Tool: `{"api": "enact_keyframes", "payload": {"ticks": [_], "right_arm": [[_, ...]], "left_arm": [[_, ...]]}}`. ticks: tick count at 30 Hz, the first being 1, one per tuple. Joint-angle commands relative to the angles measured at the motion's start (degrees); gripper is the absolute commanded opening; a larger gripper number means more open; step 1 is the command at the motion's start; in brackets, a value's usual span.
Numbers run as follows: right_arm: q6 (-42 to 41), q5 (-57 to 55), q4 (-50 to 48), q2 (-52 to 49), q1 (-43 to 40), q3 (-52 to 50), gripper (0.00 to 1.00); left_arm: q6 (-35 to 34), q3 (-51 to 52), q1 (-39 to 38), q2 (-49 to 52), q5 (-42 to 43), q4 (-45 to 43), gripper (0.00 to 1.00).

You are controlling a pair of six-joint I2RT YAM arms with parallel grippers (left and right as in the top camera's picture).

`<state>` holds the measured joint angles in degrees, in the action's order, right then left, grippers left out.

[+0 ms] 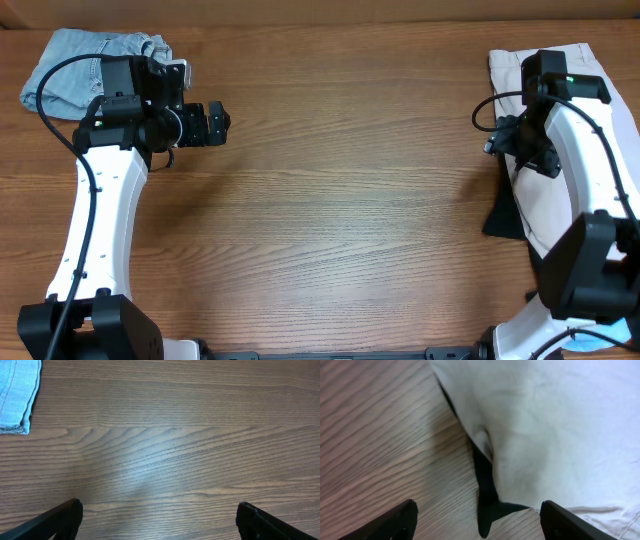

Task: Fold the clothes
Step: 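Grasp the beige shorts on the right pile with the right gripper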

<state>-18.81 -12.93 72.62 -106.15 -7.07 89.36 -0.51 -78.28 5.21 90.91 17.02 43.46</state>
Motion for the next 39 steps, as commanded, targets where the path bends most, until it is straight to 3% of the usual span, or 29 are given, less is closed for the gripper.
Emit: {"api": "enact_keyframes", "payload": {"ticks": [1,7,15,20,27,32,39], "right_arm": [[-2.7,-2.5,-0.4,-1.1,-0.8,0.6,0.82],[-2.6,-2.5,-2.7,-1.4,-1.7,-1.3,0.79],[-2.7,-2.5,-13.4,-1.5,-1.8,-12.8,0.75],[-2.6,-2.5,-18.3,-1.5,-2.3,-16.5,0.58],[-2.2,-2.5,-20.8,-1.4,-2.5,-16.9,0.25],[-1.2,-2.9,-20.9,-1.4,-2.5,-16.9,0.05],[-0.7,-2.9,-19.0,-0.8,-2.5,-16.0,0.04]], "left_arm": [[0.1,-1.2,-0.4,-0.1,1.0,-0.2,1.00],[0.1,-1.2,-0.4,-0.1,1.0,-0.3,1.00],[0.1,-1.2,-0.4,-0.1,0.8,-0.3,1.00],[0.1,-1.2,-0.4,-0.1,0.5,-0.5,1.00],[0.1,-1.2,-0.4,-0.1,0.6,-0.5,0.99],[0.1,-1.2,-0.4,-0.1,0.6,-1.2,0.91],[0.1,-1.2,-0.4,-0.1,0.6,-1.9,0.81]]}}
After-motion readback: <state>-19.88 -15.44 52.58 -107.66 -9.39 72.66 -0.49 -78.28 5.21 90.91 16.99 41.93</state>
